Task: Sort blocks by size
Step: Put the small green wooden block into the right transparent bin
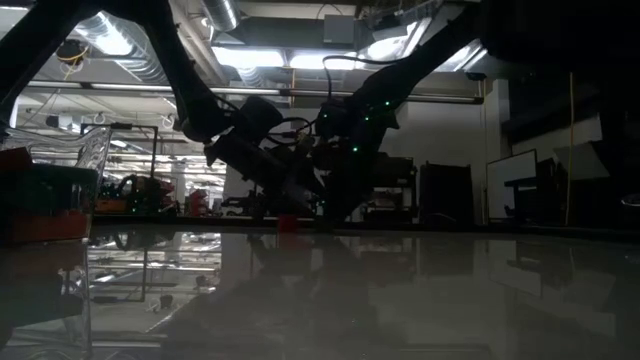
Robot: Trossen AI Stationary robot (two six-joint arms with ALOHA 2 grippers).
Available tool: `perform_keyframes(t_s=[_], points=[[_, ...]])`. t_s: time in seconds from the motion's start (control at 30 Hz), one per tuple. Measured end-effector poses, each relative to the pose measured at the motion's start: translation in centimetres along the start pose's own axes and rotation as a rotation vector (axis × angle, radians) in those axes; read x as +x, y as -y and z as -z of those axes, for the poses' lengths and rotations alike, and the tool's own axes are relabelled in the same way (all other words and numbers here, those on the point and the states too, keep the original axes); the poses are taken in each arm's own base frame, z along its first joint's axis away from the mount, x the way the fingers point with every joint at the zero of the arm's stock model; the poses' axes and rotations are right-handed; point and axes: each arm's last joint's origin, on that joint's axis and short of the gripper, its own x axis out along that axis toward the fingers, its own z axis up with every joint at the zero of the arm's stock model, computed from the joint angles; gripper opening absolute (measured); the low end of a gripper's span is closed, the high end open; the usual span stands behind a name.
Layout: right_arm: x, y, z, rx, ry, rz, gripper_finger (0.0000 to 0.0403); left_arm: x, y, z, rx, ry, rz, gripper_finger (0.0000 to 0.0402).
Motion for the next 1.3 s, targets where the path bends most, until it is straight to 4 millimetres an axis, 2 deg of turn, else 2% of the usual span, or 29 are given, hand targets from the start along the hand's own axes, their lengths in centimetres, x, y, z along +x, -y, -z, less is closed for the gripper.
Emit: perform_keyframes(t_s=[0.57,0.67,0.73,0.8,1.07,1.3], points=[[0.1,0.0,-0.5,-0.086,0.050,0.002,0.0257,0.0,0.2,0.0,0.004,0.003,0.004,0.0225],[0.9,0.1,-0.3,-0.085,0.047,-0.036,0.0255,0.0,0.1,0.1,0.003,0.000,0.002,0.0225],[1.8,0.3,-0.1,-0.082,0.033,-0.051,0.0247,0.0,0.1,0.1,0.002,-0.008,0.008,0.0225],[1.9,0.4,-0.1,-0.081,0.025,-0.008,0.0231,0.0,0.1,0.1,0.004,-0.013,0.021,0.0225],[1.9,0.4,0.0,-0.076,0.017,0.008,0.0133,-0.1,-0.1,-0.1,0.011,-0.011,0.020,0.0225],[0.8,0.3,0.1,-0.095,-0.046,0.025,0.0133,-1.3,0.5,-0.7,0.053,-0.054,0.028,0.0225]])
